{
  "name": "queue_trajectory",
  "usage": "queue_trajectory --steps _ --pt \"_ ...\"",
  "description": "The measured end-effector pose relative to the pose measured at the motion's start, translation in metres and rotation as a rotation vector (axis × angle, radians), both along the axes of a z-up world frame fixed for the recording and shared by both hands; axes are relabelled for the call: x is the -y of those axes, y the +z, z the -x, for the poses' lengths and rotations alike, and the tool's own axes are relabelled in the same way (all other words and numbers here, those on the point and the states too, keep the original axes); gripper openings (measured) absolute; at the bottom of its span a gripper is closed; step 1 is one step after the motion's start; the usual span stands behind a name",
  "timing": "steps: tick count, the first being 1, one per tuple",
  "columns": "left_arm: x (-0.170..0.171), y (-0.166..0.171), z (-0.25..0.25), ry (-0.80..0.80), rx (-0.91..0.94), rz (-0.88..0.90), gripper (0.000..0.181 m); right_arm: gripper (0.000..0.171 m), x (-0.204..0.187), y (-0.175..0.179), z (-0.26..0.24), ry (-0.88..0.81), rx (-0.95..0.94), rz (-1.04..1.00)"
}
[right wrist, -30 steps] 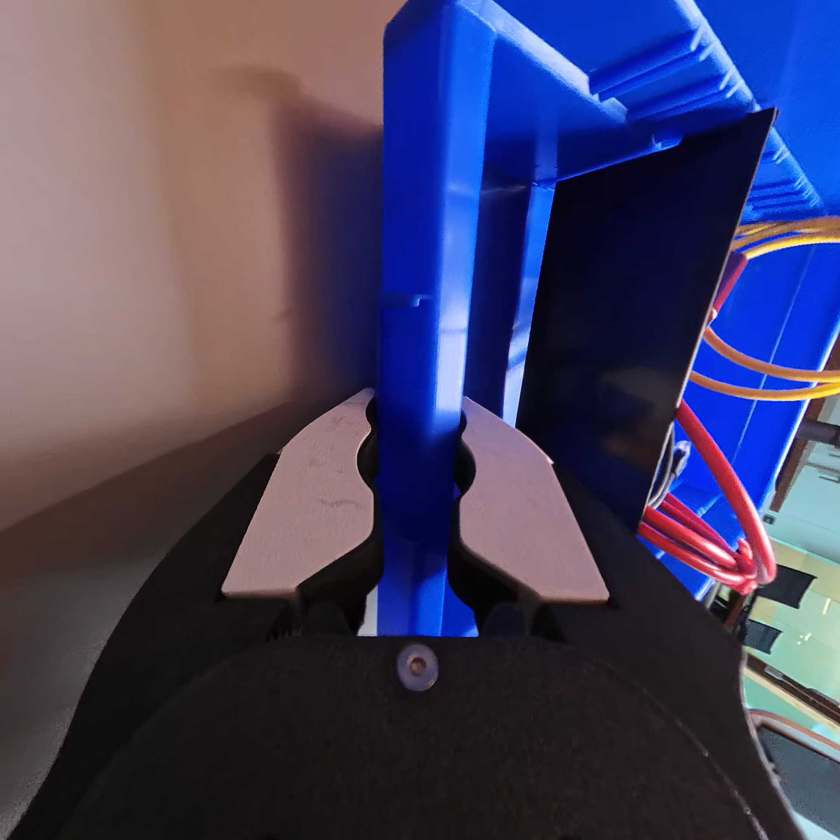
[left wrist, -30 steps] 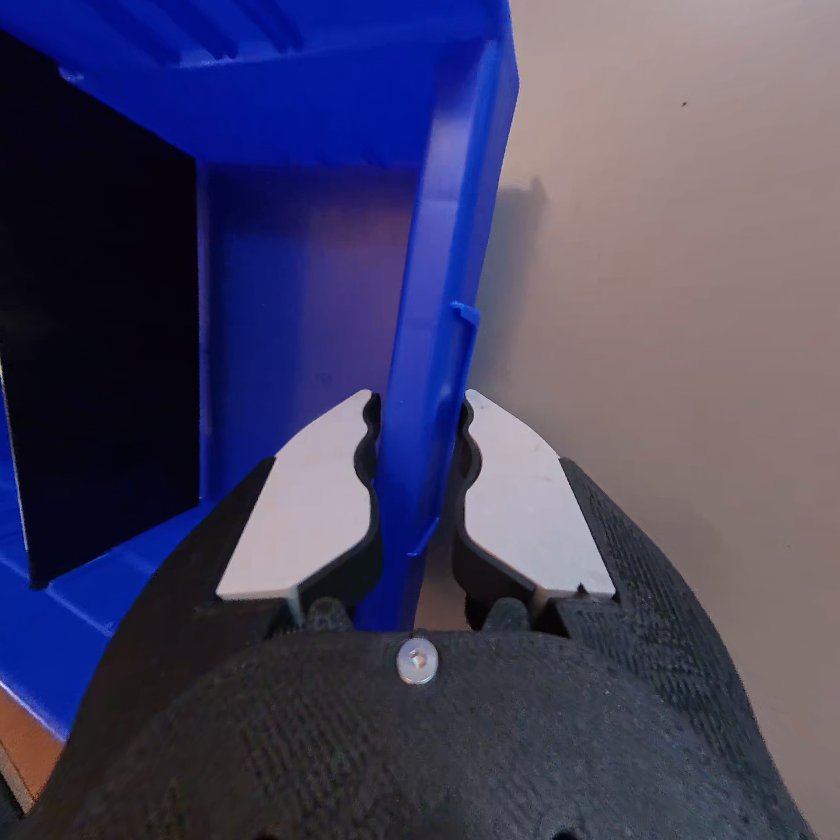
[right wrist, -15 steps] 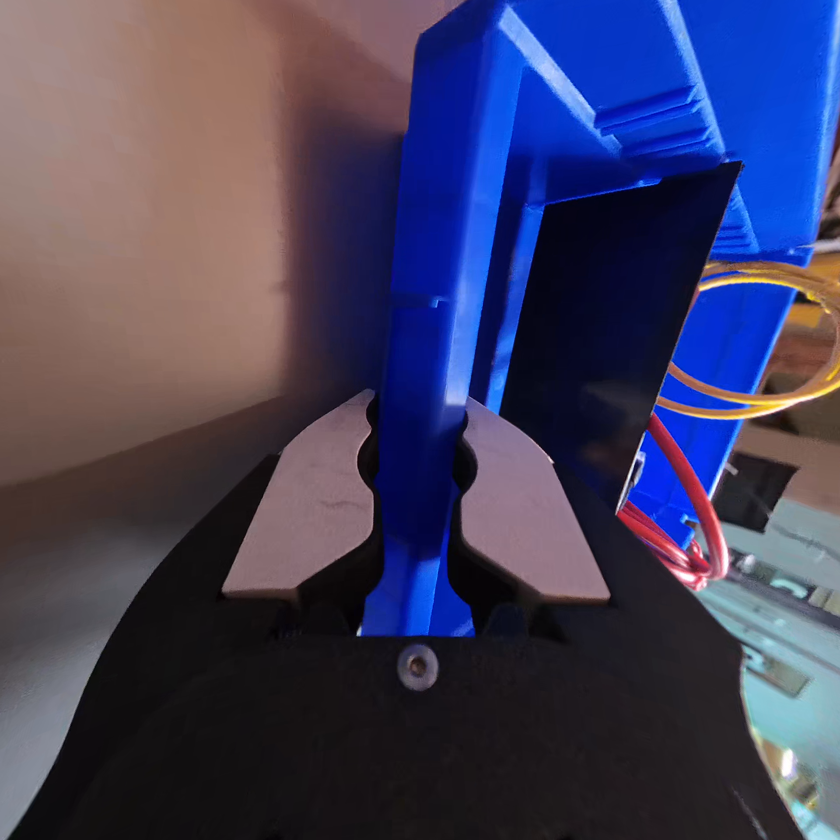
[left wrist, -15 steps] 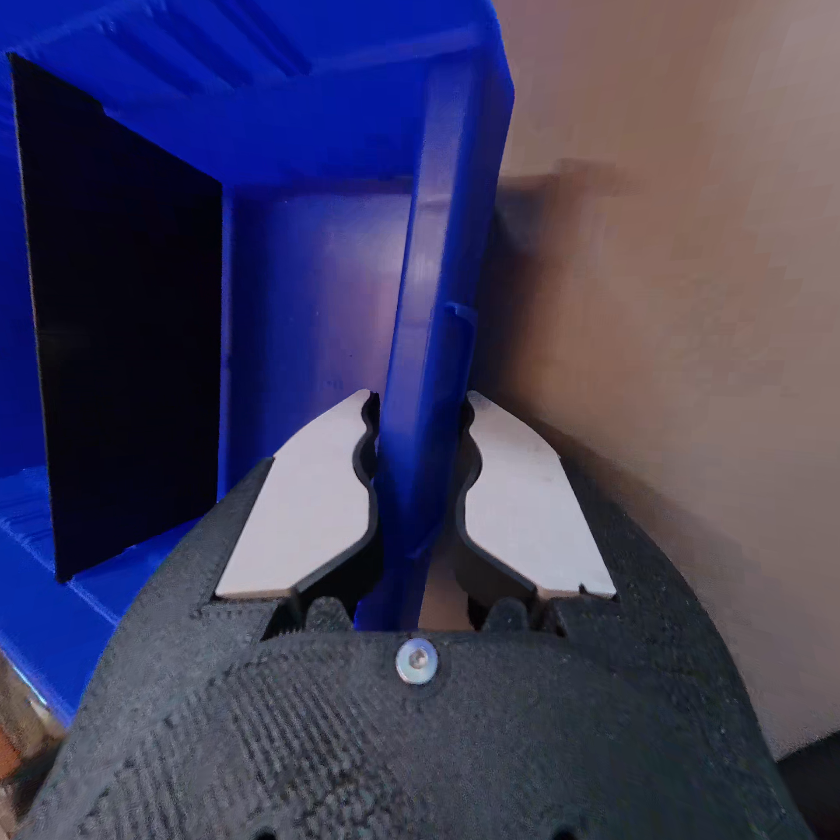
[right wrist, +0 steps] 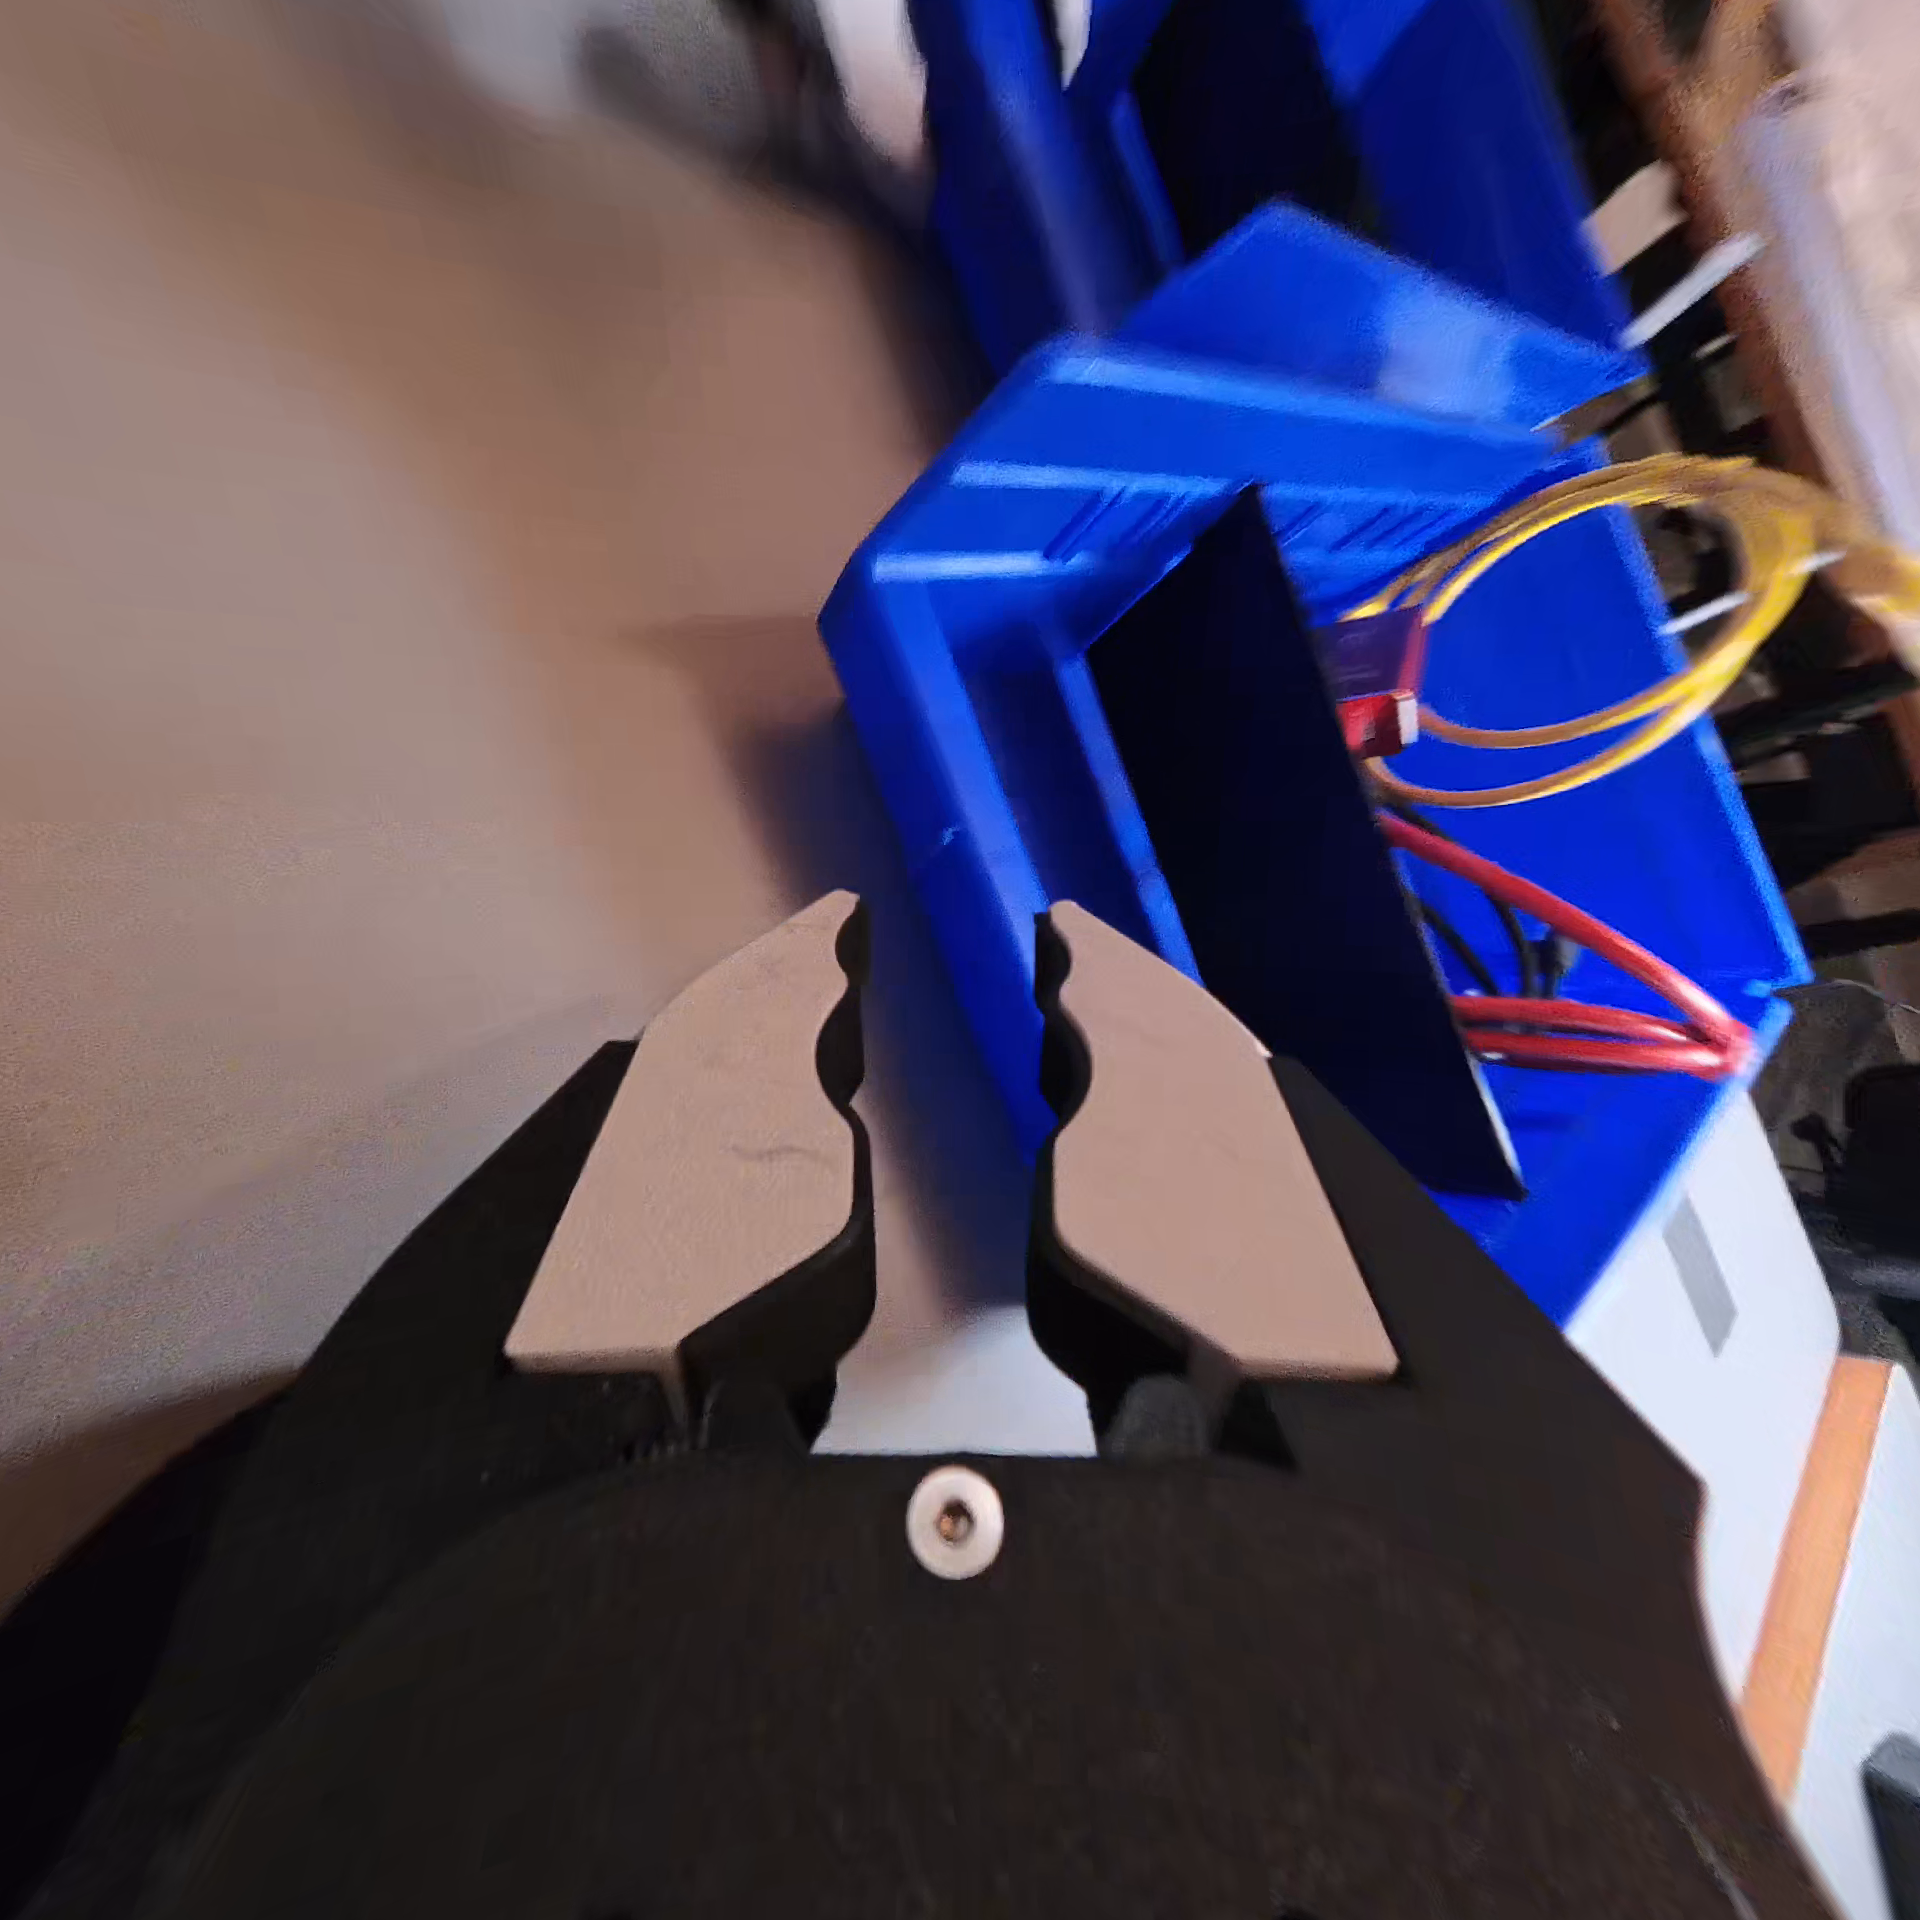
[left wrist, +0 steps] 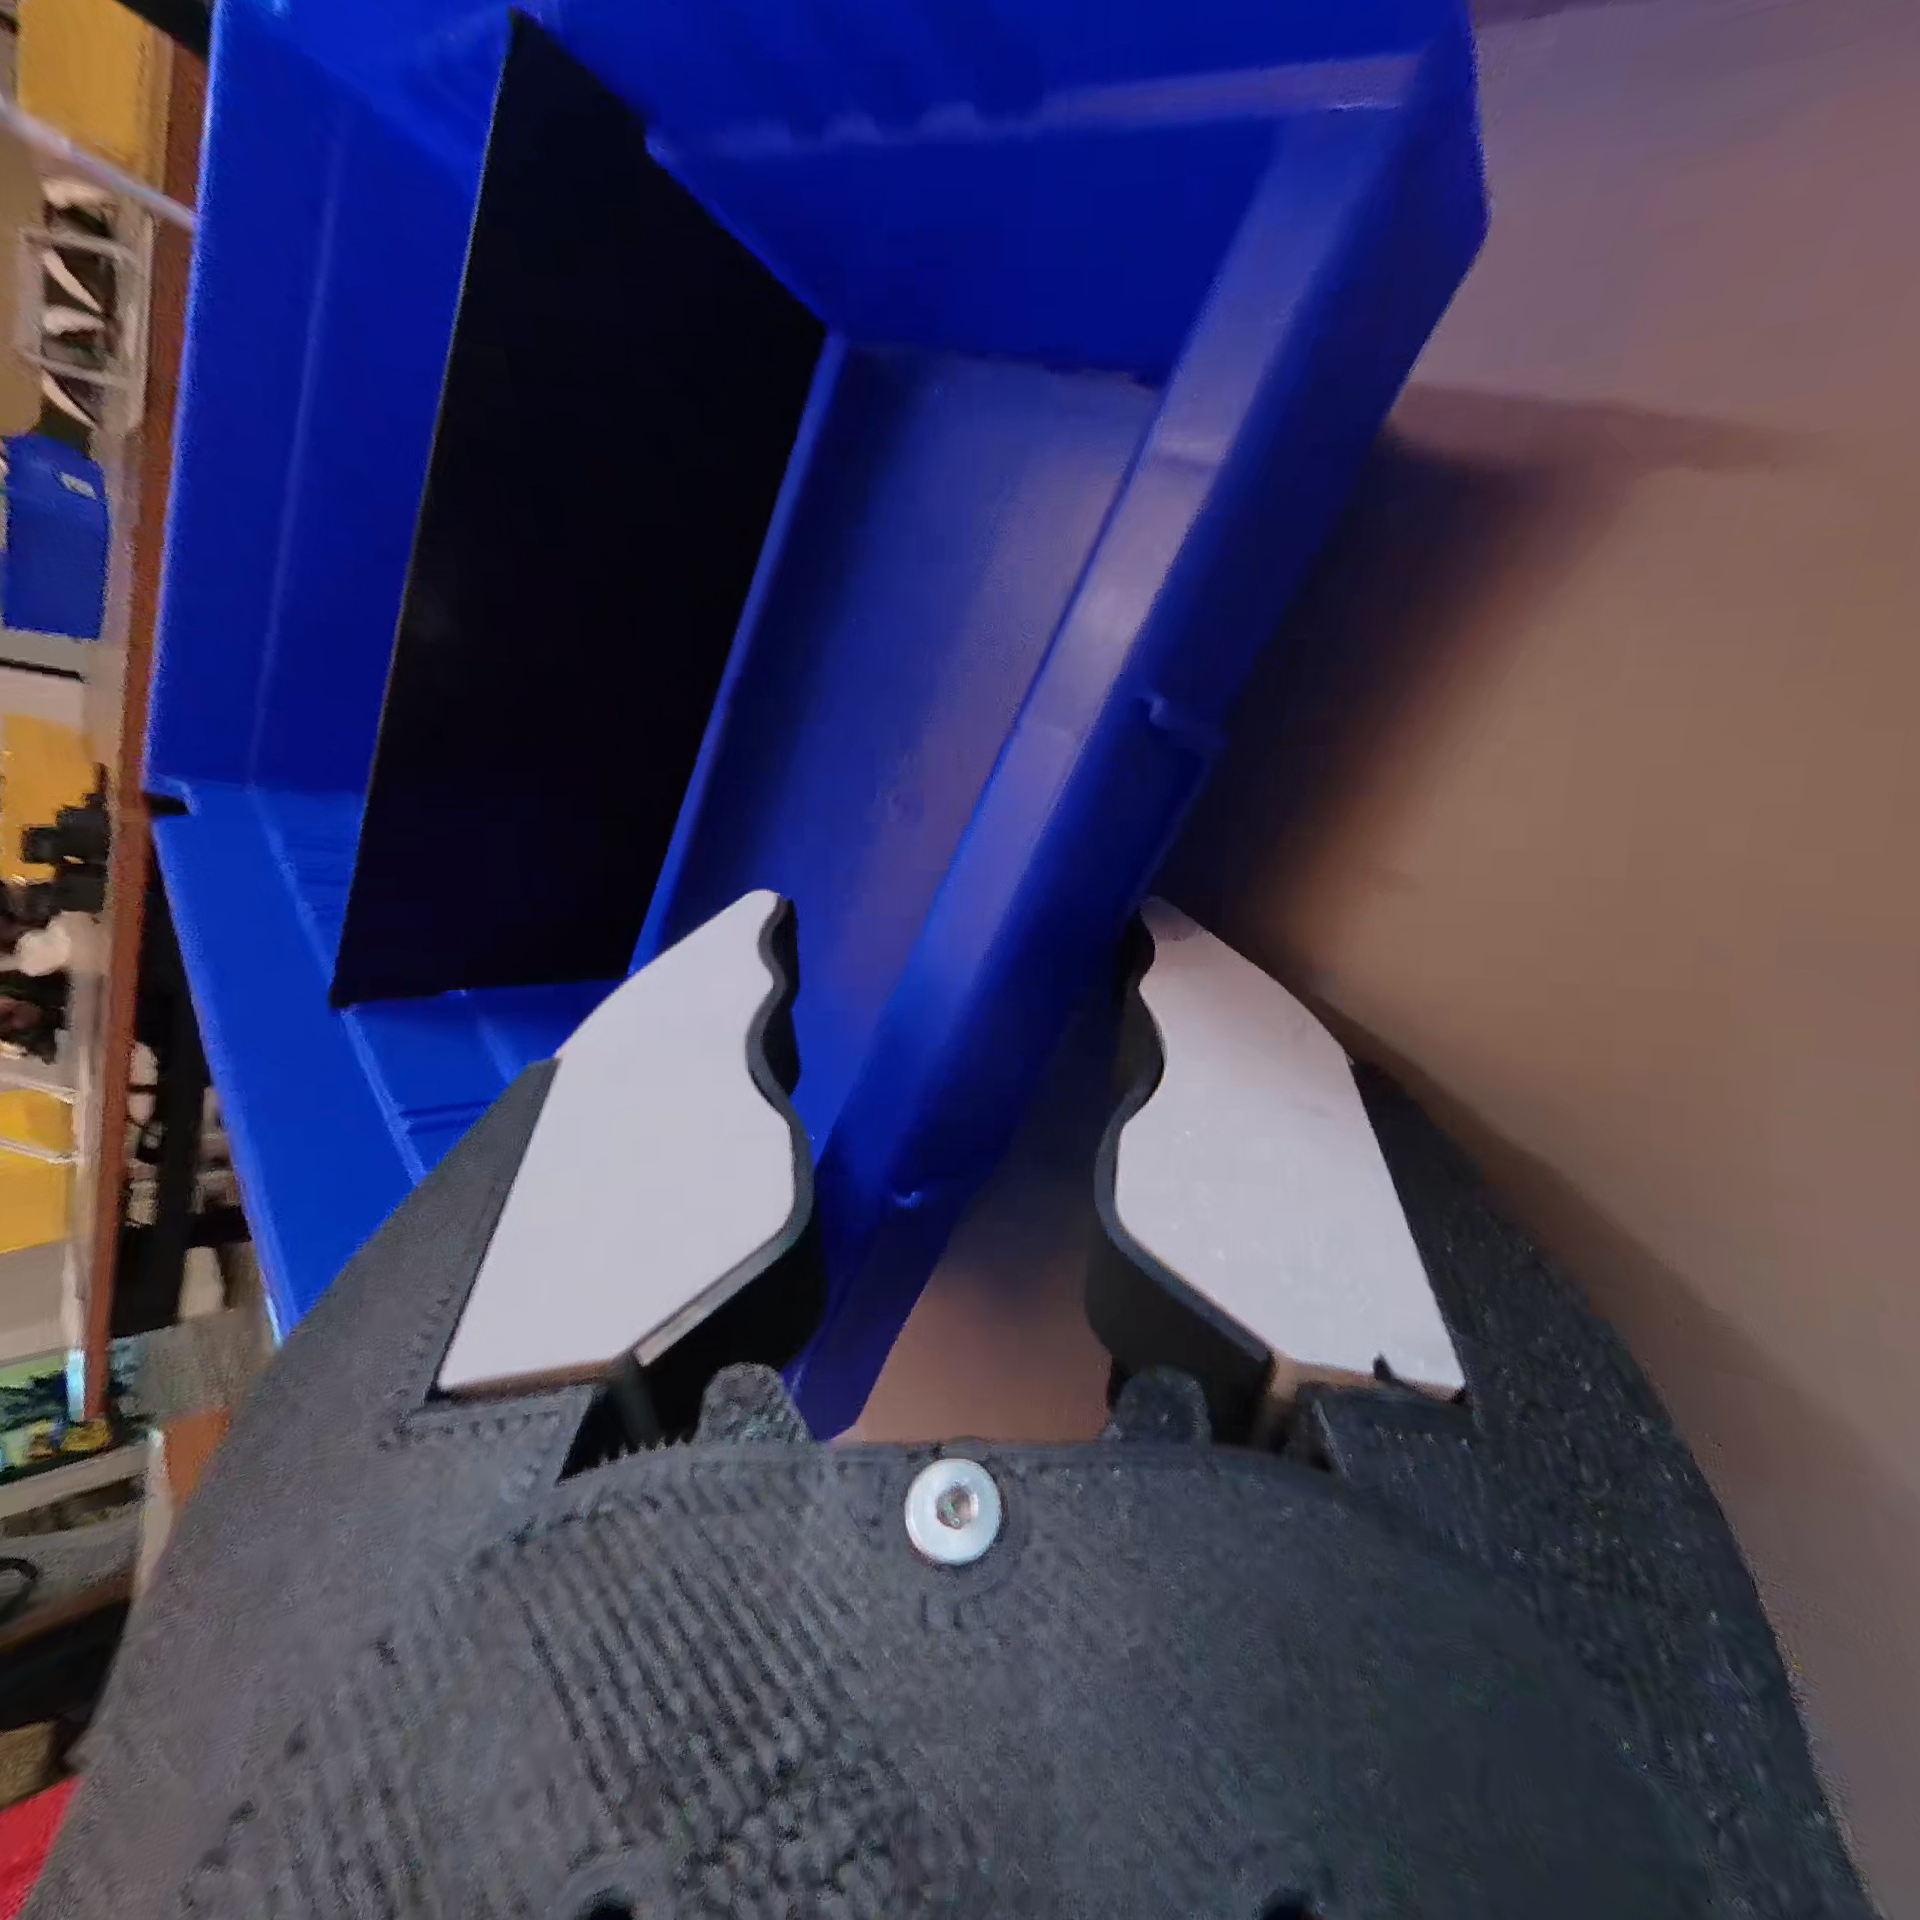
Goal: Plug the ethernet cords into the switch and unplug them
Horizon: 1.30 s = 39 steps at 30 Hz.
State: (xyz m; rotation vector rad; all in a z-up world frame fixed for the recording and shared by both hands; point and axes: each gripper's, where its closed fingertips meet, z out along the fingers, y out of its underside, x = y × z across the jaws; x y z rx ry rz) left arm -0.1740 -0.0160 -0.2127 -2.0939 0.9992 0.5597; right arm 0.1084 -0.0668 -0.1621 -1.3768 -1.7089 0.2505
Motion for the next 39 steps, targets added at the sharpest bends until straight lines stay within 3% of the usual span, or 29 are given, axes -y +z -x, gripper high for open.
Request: queue_trajectory --steps 3,5,9,11,14,20,26,29,35,39 --pt "-0.005 0.000 -0.006 0.001 -0.032 0.009 0.054 0.032 -0.007 0.039 -0.020 -0.140 -0.198 0.052" --pt "-0.004 0.006 -0.015 0.051 0.056 0.026 0.062 0.036 -0.029 0.051 -0.047 -0.304 -0.312 0.121" --pt "0.015 0.043 -0.093 -0.041 0.566 0.019 0.062 0.050 -0.077 0.035 -0.099 -0.570 -0.430 0.222" --pt "0.029 0.052 -0.144 -0.097 0.831 0.112 0.068 0.054 -0.090 0.015 -0.099 -0.606 -0.447 0.342" --pt "0.033 0.051 -0.196 -0.104 1.006 0.143 0.077 0.057 -0.098 -0.006 -0.076 -0.596 -0.453 0.515" --pt "-0.003 0.039 -0.204 0.103 0.975 -0.051 0.065 0.049 -0.117 -0.016 -0.056 -0.638 -0.467 0.482" --pt "-0.014 0.042 -0.193 0.198 1.028 -0.183 0.040 0.027 -0.125 -0.010 -0.064 -0.715 -0.518 0.326" --pt "-0.016 0.045 -0.190 0.244 1.005 -0.244 0.032 0.008 -0.131 -0.006 -0.073 -0.792 -0.570 0.267" --pt "-0.018 0.049 -0.184 0.269 0.943 -0.294 0.021 0.005 -0.122 -0.001 -0.077 -0.898 -0.607 0.229" --pt "-0.004 0.074 -0.177 0.220 0.966 -0.344 0.015 0.006 -0.099 0.034 -0.073 -0.852 -0.681 0.149"
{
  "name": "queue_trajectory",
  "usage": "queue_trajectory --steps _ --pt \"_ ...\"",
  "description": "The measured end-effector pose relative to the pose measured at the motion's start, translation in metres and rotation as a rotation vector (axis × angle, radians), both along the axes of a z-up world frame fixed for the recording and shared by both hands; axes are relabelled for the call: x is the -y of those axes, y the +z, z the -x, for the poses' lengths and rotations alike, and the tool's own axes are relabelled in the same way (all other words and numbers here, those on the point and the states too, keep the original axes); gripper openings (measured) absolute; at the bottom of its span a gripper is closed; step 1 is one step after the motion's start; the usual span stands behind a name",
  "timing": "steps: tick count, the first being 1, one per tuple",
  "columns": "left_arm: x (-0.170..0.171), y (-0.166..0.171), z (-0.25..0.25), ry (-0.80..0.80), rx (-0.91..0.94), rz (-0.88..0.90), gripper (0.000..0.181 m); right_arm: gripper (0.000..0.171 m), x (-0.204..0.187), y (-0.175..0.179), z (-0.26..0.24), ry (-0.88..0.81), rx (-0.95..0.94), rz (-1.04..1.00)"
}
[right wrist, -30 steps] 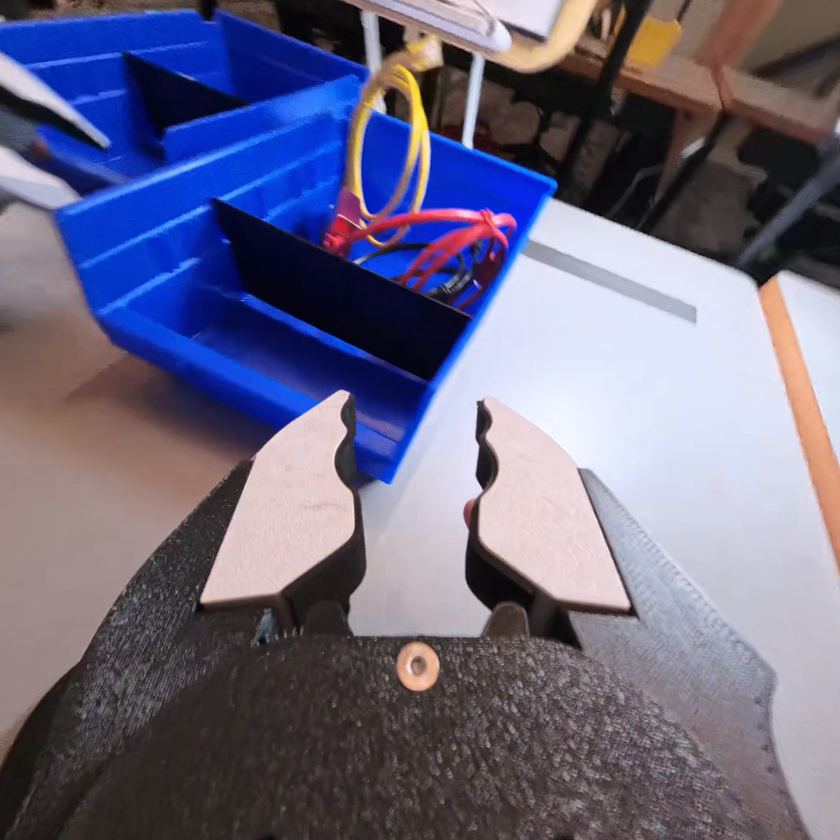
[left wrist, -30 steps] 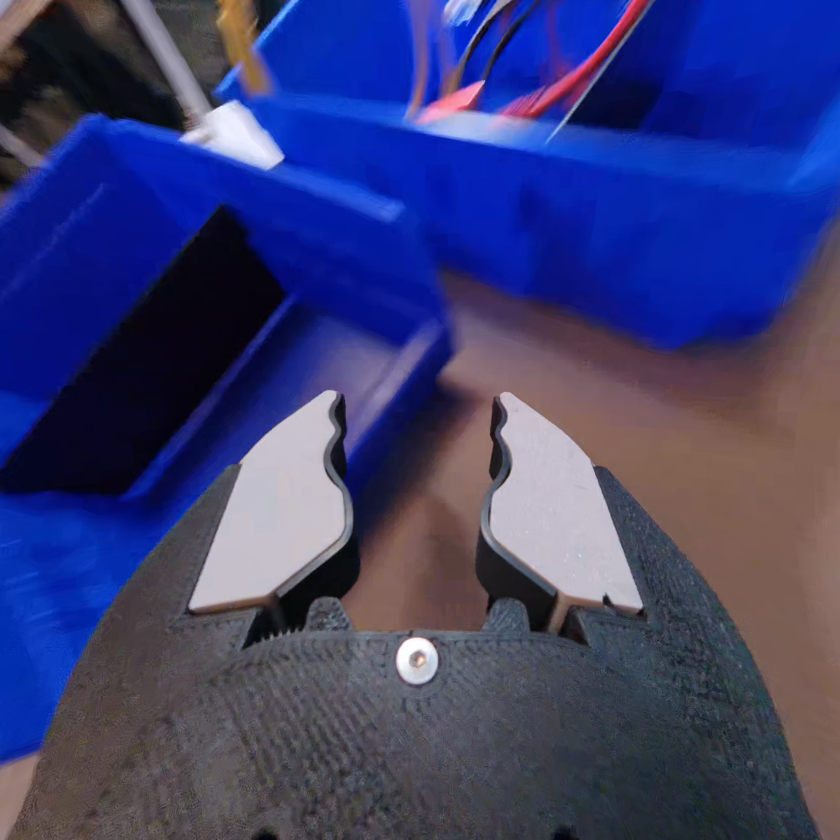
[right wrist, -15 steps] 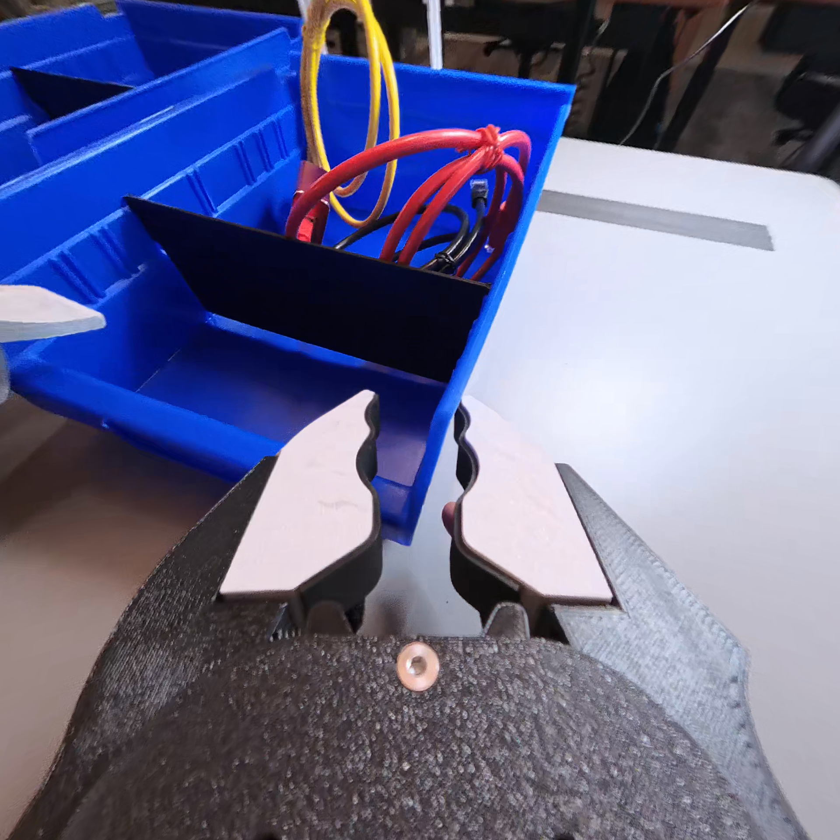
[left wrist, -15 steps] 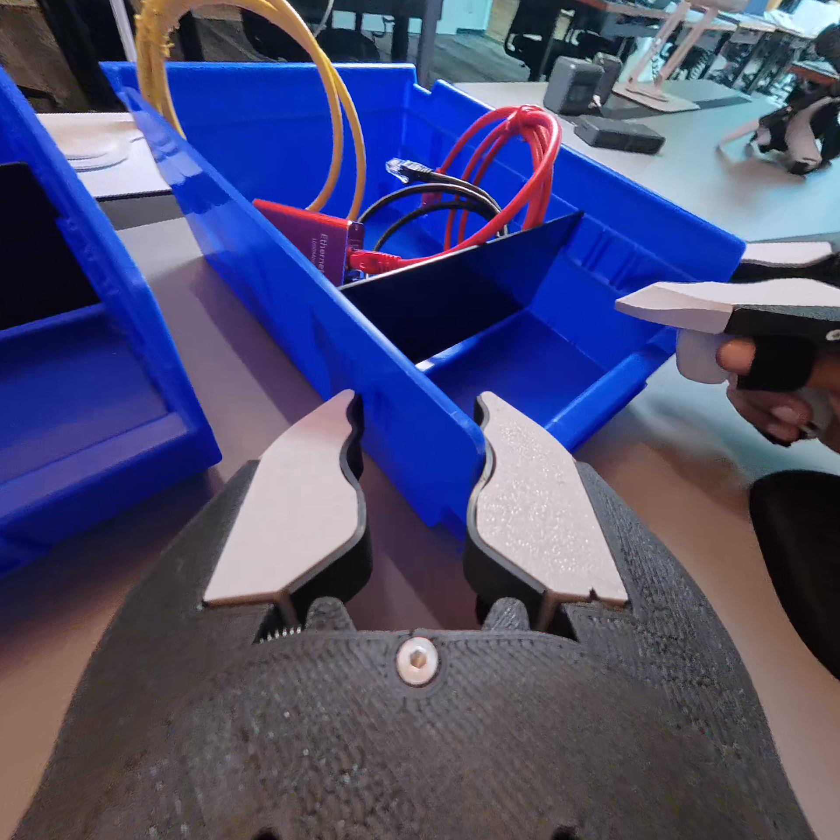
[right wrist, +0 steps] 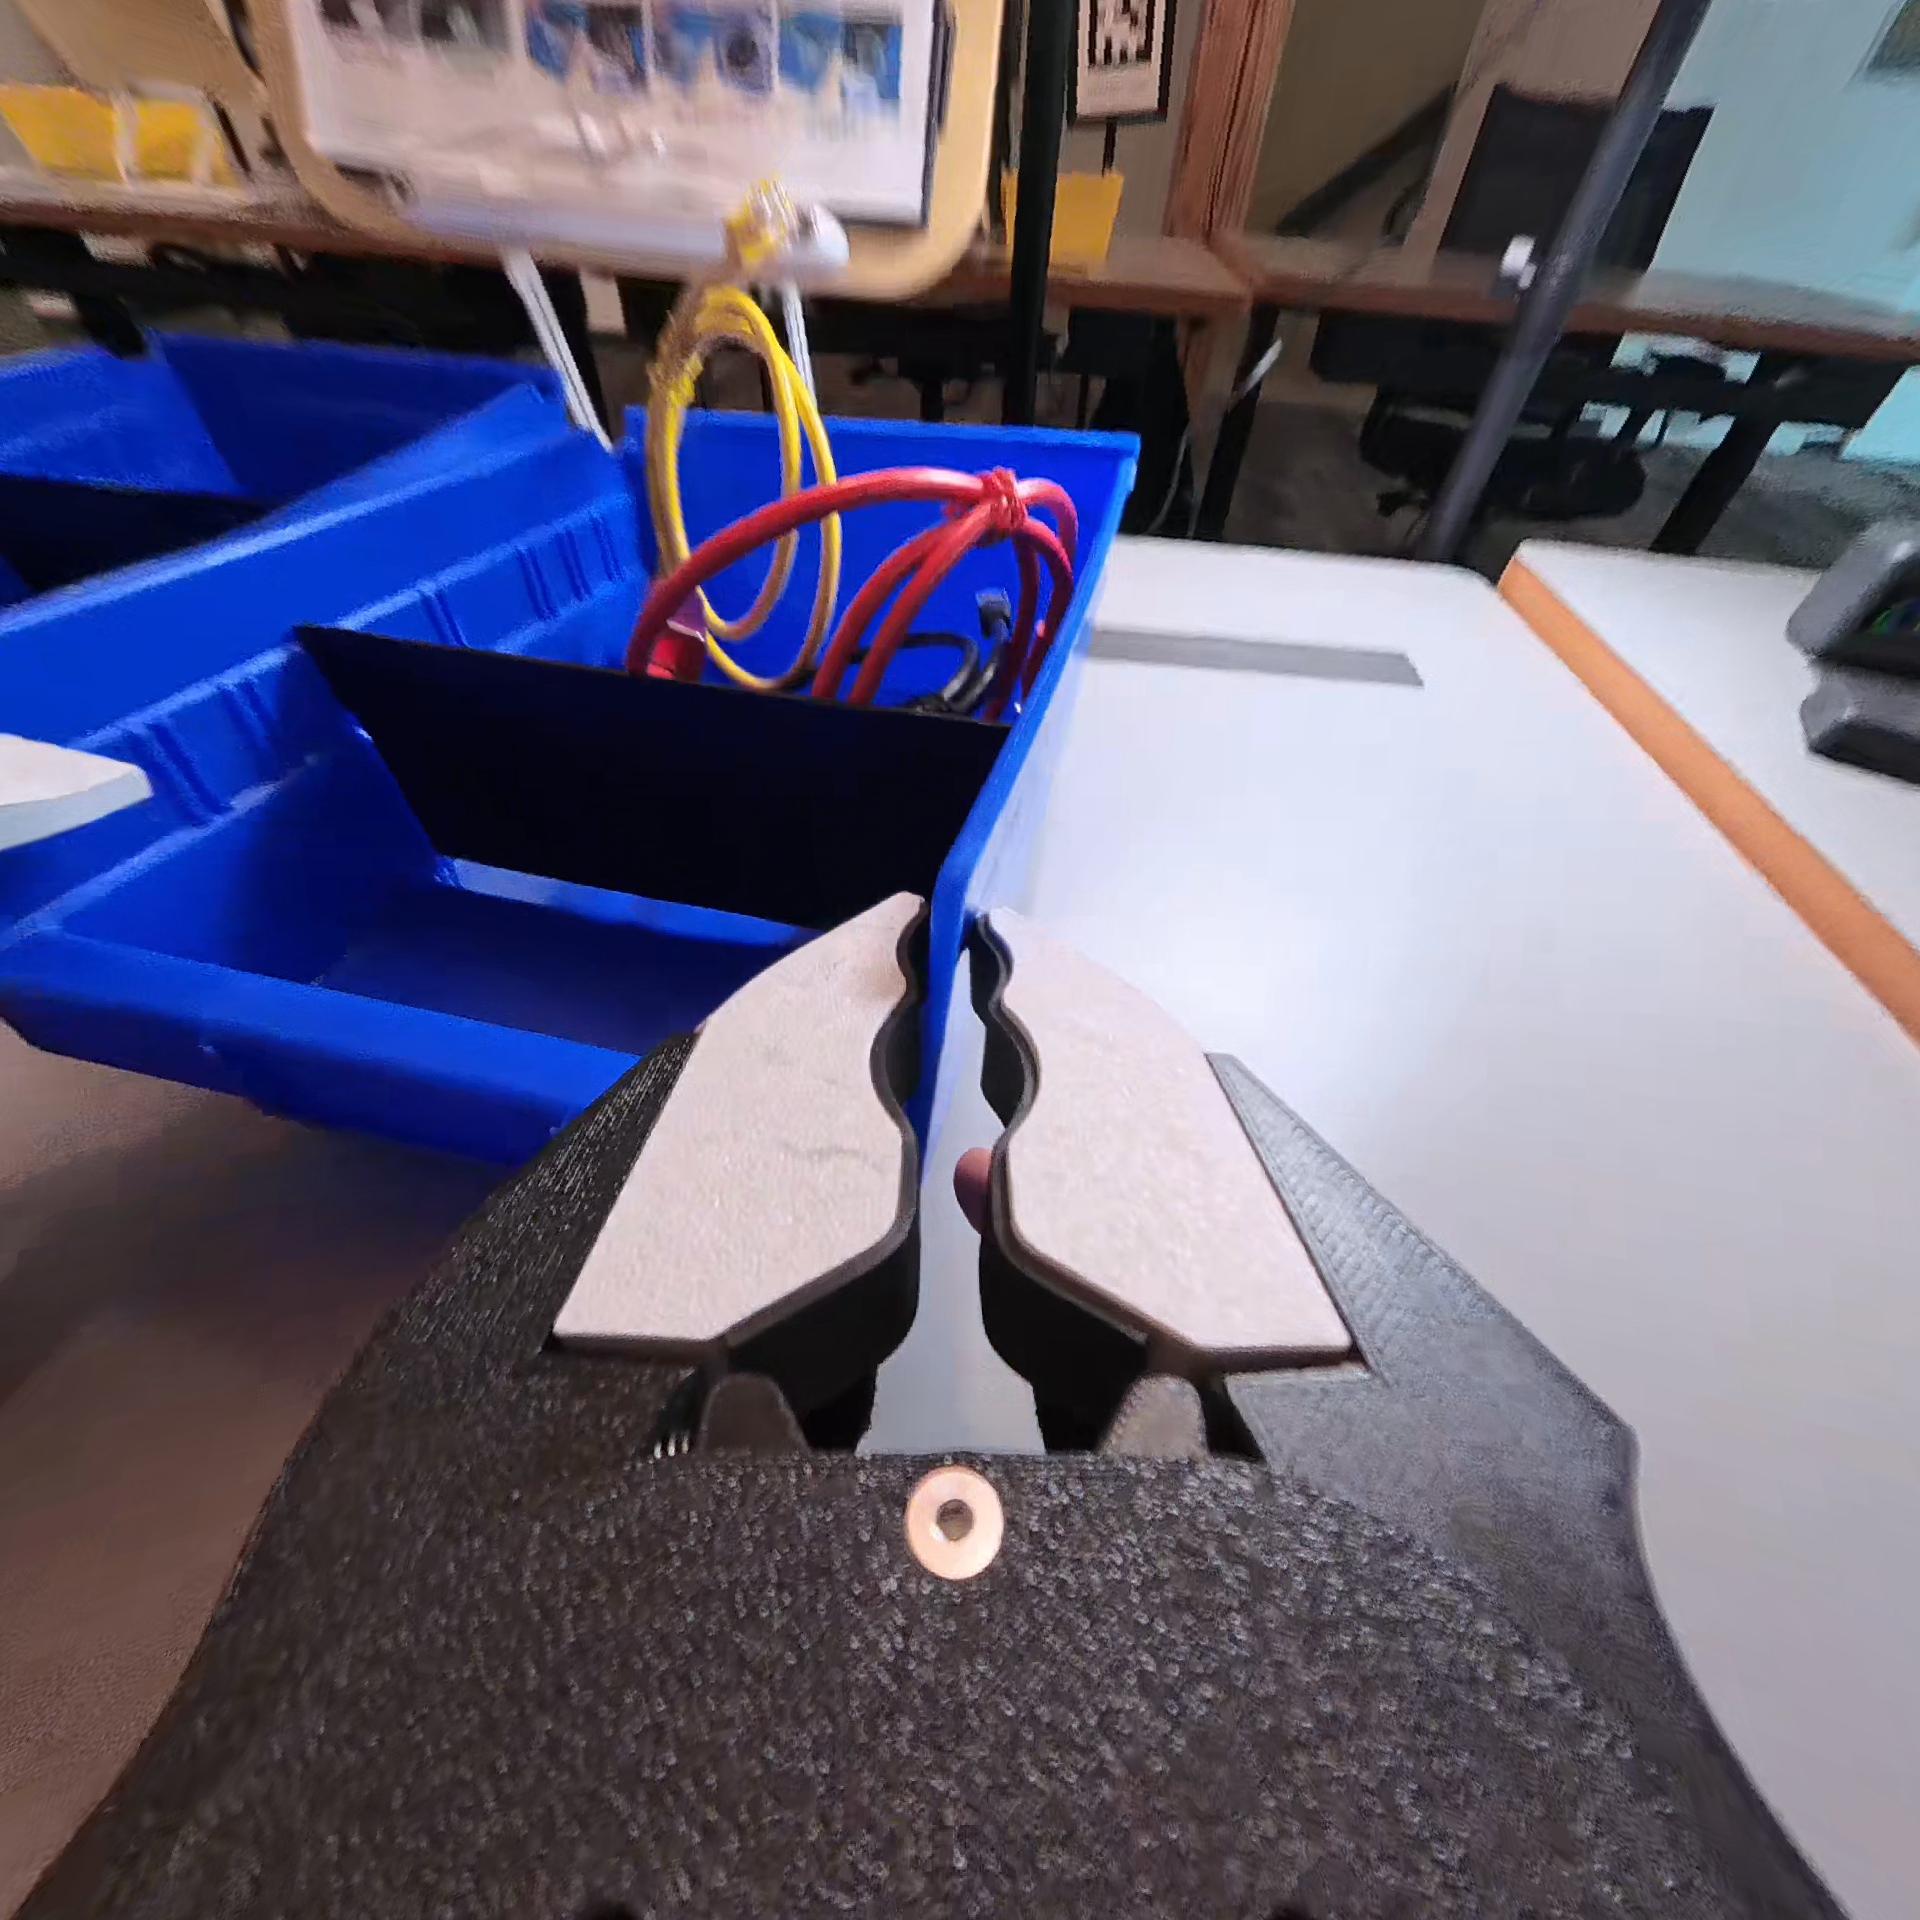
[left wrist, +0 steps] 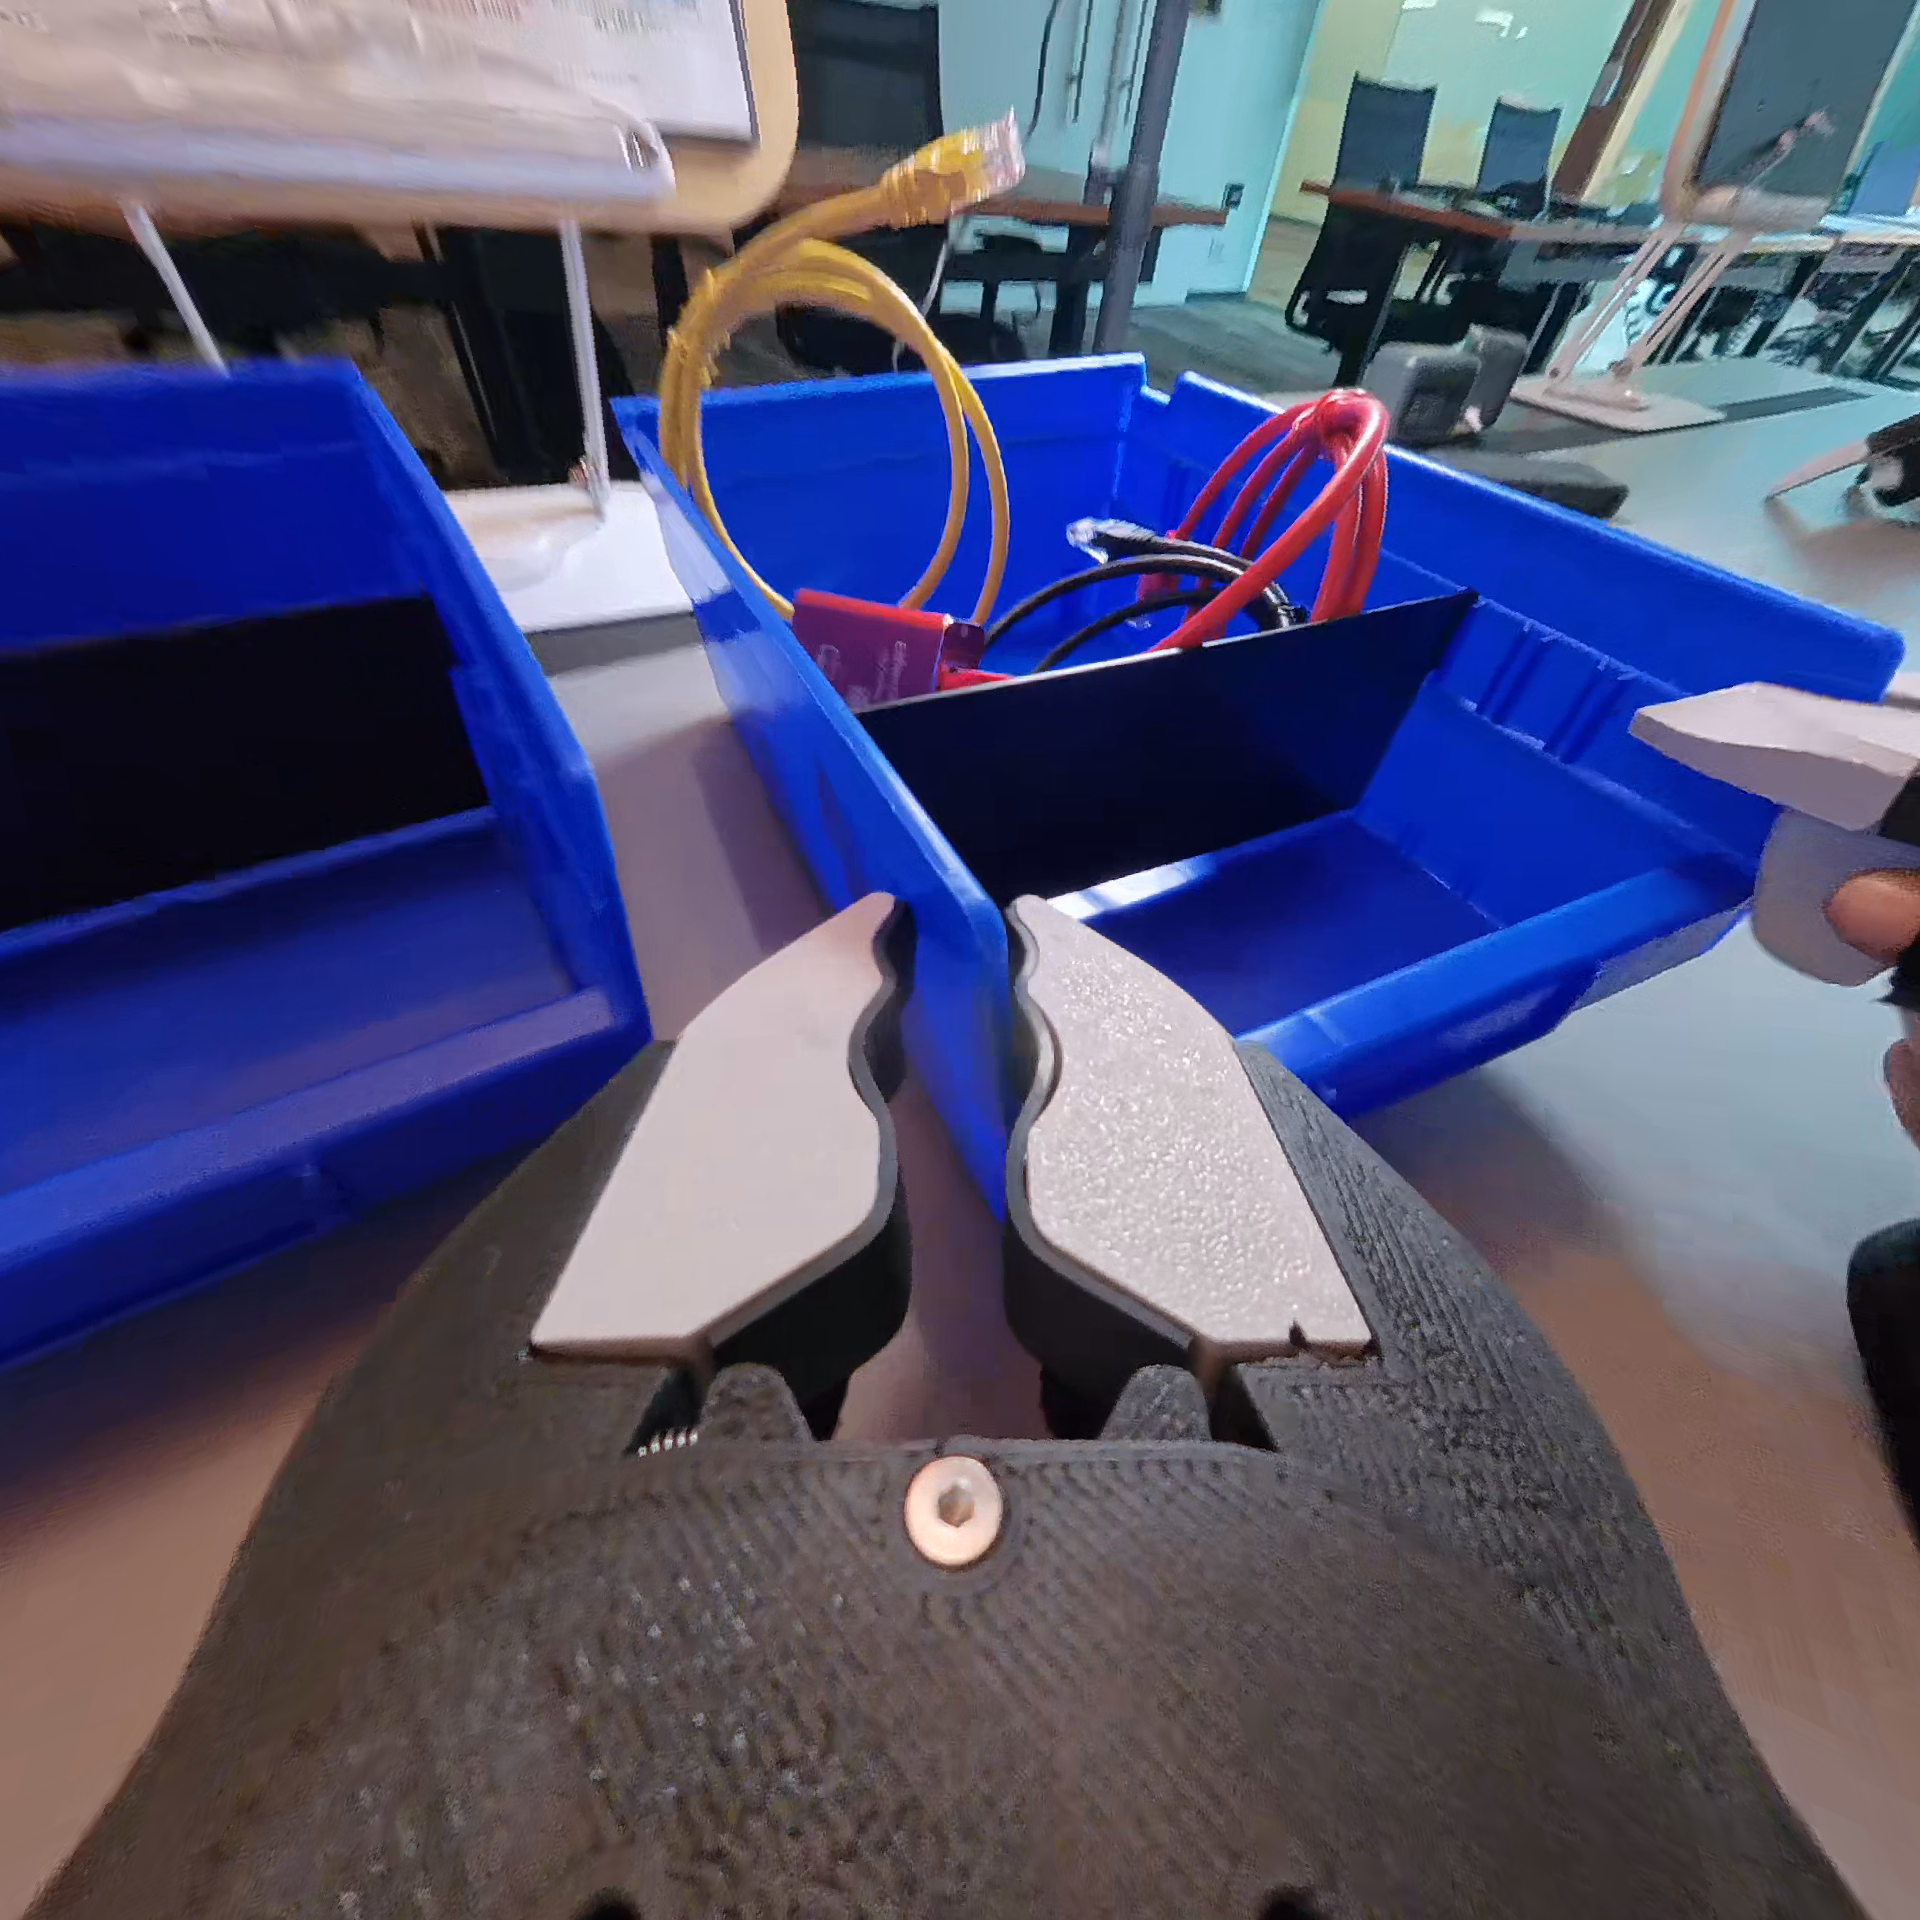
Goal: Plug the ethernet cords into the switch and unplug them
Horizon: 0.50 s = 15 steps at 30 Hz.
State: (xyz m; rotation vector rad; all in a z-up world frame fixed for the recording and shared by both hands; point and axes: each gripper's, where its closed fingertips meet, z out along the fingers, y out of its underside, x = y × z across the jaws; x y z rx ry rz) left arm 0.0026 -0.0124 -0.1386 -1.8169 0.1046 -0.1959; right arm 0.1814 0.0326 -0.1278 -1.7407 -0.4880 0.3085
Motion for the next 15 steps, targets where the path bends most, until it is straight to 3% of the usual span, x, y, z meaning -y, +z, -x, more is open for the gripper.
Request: queue_trajectory --steps 8,11,15 --pt "0.044 0.098 0.045 0.065 -0.013 -0.198 0.011 0.008 0.048 0.119 0.046 0.109 -0.048 -0.276" --pt "0.070 0.137 0.087 0.156 -0.034 -0.278 0.009 0.009 0.067 0.153 0.089 0.199 -0.111 -0.337" --pt "0.118 0.169 0.160 0.320 -0.072 -0.342 0.007 0.011 0.091 0.173 0.170 0.361 -0.186 -0.337"
